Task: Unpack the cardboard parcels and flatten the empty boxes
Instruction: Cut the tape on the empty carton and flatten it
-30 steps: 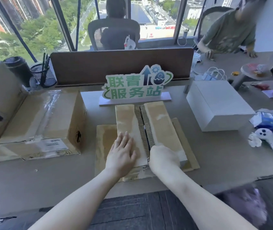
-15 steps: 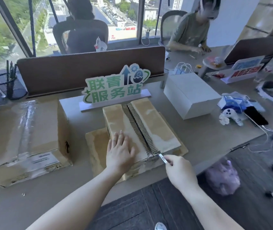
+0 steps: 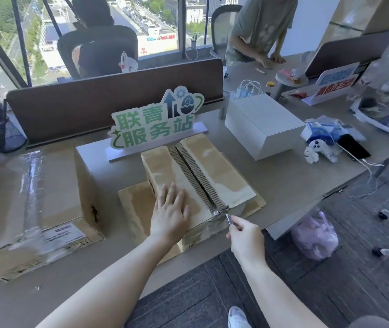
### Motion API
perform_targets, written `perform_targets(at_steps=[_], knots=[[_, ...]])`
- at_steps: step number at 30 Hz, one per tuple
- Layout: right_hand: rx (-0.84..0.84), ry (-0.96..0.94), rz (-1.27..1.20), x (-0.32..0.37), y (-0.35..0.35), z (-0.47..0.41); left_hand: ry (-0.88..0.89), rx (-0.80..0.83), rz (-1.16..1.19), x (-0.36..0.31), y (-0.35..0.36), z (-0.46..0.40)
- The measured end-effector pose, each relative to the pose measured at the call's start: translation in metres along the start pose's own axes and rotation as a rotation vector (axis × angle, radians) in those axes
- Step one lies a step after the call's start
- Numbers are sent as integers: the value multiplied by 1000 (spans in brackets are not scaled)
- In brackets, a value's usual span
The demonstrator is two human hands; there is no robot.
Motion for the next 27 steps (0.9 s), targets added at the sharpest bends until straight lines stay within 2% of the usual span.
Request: perform_targets(at_steps=[5,11,18,27], knots=[[6,8,-45,-3,23,5,-6,-12,20,-1,4,-2],[-20,-17,47,-6,25,7,-27,-52,51,-4,3,0],[-30,68,-107,-10,32,7,-35,-55,58,-5,4,-2],[-15,61,-107,-16,37,17,-22,-53,31,-2,8,-3]])
Point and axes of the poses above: each hand's wrist, its own z-axis away from the middle knuckle, its own y-axis out of the palm, x = y × z, the point moved 1 cm from there along -z, towards the middle knuckle, and after that the axes turned 12 degrees about -z, right-handed, at the moved point
